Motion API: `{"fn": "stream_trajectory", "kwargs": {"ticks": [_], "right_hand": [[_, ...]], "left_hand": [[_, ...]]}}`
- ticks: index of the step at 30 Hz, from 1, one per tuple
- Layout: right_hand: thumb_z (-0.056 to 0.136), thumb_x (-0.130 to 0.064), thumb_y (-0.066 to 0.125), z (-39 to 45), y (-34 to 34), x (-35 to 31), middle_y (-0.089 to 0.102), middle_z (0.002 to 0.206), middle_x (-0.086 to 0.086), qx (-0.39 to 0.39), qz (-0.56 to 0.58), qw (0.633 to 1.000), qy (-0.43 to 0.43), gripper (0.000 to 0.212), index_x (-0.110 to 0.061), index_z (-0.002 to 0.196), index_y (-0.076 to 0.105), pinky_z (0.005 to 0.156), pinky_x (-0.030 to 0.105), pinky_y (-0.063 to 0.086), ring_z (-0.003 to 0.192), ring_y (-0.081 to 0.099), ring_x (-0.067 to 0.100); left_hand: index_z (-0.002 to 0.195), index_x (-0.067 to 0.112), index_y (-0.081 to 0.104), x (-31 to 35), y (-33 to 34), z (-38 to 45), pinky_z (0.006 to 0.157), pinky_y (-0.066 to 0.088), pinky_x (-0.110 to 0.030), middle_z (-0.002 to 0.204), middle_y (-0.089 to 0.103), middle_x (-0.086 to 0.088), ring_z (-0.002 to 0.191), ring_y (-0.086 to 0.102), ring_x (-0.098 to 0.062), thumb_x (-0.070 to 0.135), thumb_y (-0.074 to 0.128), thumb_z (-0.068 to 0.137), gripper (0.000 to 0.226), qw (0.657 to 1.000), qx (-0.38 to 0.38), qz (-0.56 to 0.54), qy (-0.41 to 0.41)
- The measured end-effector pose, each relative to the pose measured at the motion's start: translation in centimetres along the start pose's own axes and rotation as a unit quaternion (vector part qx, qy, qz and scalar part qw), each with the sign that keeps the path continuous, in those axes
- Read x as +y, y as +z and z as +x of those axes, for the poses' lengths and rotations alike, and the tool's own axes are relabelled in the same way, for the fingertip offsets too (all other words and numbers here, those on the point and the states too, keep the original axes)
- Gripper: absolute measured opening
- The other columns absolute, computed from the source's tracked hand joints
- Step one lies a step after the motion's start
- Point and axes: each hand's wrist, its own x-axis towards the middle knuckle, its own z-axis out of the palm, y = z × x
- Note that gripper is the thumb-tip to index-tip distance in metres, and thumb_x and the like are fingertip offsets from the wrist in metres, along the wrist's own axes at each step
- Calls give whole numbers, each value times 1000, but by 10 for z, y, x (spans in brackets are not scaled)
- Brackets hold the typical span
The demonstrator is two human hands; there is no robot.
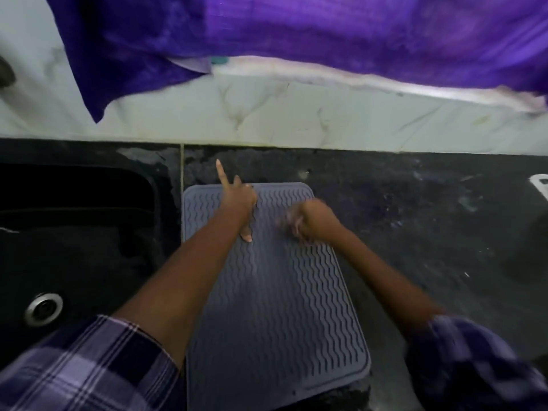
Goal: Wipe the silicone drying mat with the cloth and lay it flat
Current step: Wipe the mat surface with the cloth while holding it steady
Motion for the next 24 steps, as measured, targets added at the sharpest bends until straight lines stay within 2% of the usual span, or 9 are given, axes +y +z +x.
{"fn": "stream_trajectory", "kwargs": {"ticks": [2,5,8,11,14,17,20,22,24], "right_hand": [[92,-14,56,47,-9,-13,69,110,16,106,-6,994,-6,19,-11,104,71,92,43,53,101,64,33],[94,-14,49,63,18,-32,63,122,15,131,-95,987,20,26,-7,115,63,95,40,45,113,58,33],[91,-13,54,1,49,-28,68,109,14,147,-78,986,23,19,-7,102,68,88,41,52,101,64,32],[88,-11,58,-84,68,-21,68,108,13,41,-52,997,-42,20,-7,104,69,88,35,50,101,63,29],[89,-7,60,-58,24,-10,71,100,20,-62,2,998,-18,16,2,93,72,86,35,51,93,66,30],[90,-2,56,-19,-5,-15,65,89,27,26,62,998,9,21,4,76,70,81,43,49,84,61,33],[91,-15,58,-28,30,-27,69,107,18,81,-10,996,36,18,-4,97,71,90,38,49,103,64,31],[90,-12,56,-65,58,-23,69,108,12,120,-24,992,17,17,-10,97,71,90,34,49,103,64,29],[89,-6,55,-116,78,-16,66,112,13,99,-24,995,-14,21,-9,104,69,92,34,47,107,60,29]], "left_hand": [[142,25,47,2,6,3,102,-7,-82,160,25,-1,152,9,-31,58,73,73,81,1000,4,4,-13],[142,25,47,5,11,4,103,-8,-81,162,21,-1,152,4,-32,51,67,83,68,1000,14,1,-25],[153,20,27,4,12,-6,101,-7,-83,164,12,-2,152,-2,-34,61,74,70,103,999,27,13,-25],[155,18,20,8,16,-22,103,-3,-82,164,11,-3,152,-1,-33,62,74,68,111,998,57,30,-11],[154,18,25,13,19,-37,104,-3,-80,164,10,-4,152,-3,-32,54,70,78,95,998,61,24,-1],[155,17,16,22,22,-55,103,-6,-81,164,6,-6,151,-9,-33,56,73,75,106,999,39,9,-2],[156,20,10,43,35,-78,101,-9,-81,164,3,-3,151,-10,-35,67,70,68,117,1000,-6,-7,22],[156,19,12,51,46,-88,102,-8,-81,164,8,-3,151,-7,-34,66,70,69,114,999,13,-27,10],[154,19,20,51,49,-100,104,-6,-80,163,13,-3,151,-4,-34,62,70,73,105,999,32,-43,-1]]}}
